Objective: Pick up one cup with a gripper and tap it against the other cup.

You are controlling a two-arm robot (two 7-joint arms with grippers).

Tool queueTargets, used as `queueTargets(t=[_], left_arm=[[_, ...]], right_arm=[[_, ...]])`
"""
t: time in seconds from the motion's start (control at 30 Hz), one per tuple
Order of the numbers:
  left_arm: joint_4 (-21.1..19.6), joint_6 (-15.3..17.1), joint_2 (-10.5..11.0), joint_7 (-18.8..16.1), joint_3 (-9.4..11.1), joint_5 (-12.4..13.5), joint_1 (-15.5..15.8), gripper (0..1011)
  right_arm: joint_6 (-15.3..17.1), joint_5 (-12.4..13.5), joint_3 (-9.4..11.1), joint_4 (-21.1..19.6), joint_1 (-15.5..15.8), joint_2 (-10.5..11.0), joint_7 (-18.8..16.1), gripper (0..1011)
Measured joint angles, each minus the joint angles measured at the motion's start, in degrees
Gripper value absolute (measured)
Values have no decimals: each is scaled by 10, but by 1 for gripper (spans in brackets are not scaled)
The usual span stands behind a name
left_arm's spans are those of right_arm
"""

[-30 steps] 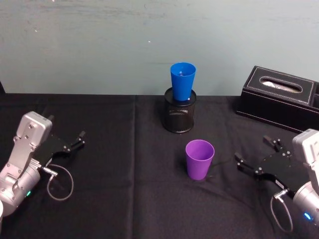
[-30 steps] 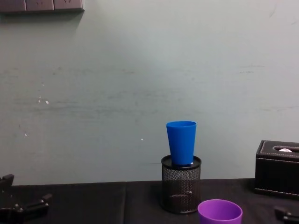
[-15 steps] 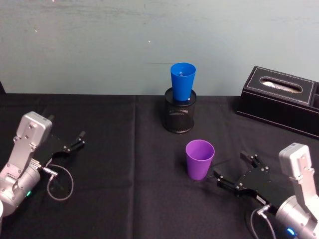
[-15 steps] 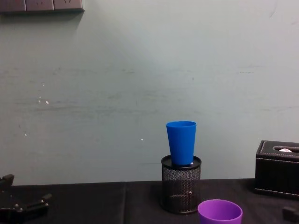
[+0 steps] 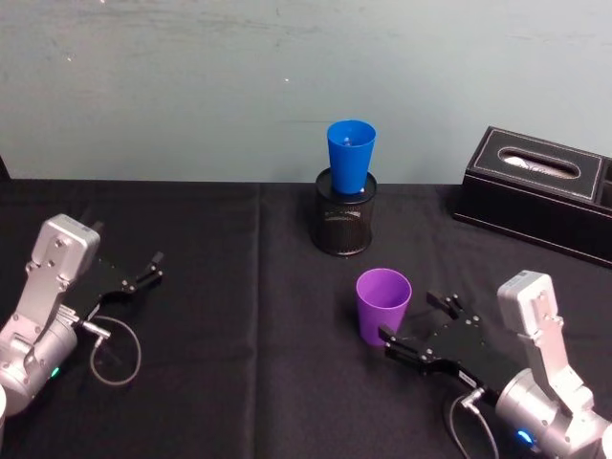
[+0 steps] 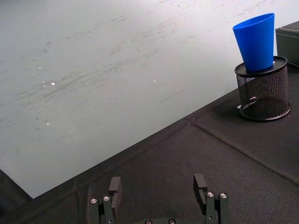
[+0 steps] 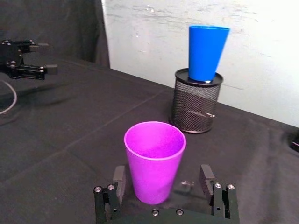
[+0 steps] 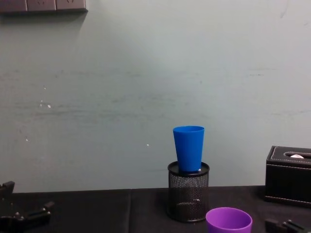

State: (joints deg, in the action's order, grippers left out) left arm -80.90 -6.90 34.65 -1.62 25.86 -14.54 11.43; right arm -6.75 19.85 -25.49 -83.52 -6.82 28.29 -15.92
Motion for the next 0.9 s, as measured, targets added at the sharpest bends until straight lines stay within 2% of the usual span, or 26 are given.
queueTargets(t=[0.6,0.9], left_arm=[[0,0,0,0,0,0,0,1011],[0,0,0,0,0,0,0,1011]], right_arm=[[-12,-20,-6,64,-45,-52,-43,1003],[-13,-33,-3,86,-58,-67,-51,1003]])
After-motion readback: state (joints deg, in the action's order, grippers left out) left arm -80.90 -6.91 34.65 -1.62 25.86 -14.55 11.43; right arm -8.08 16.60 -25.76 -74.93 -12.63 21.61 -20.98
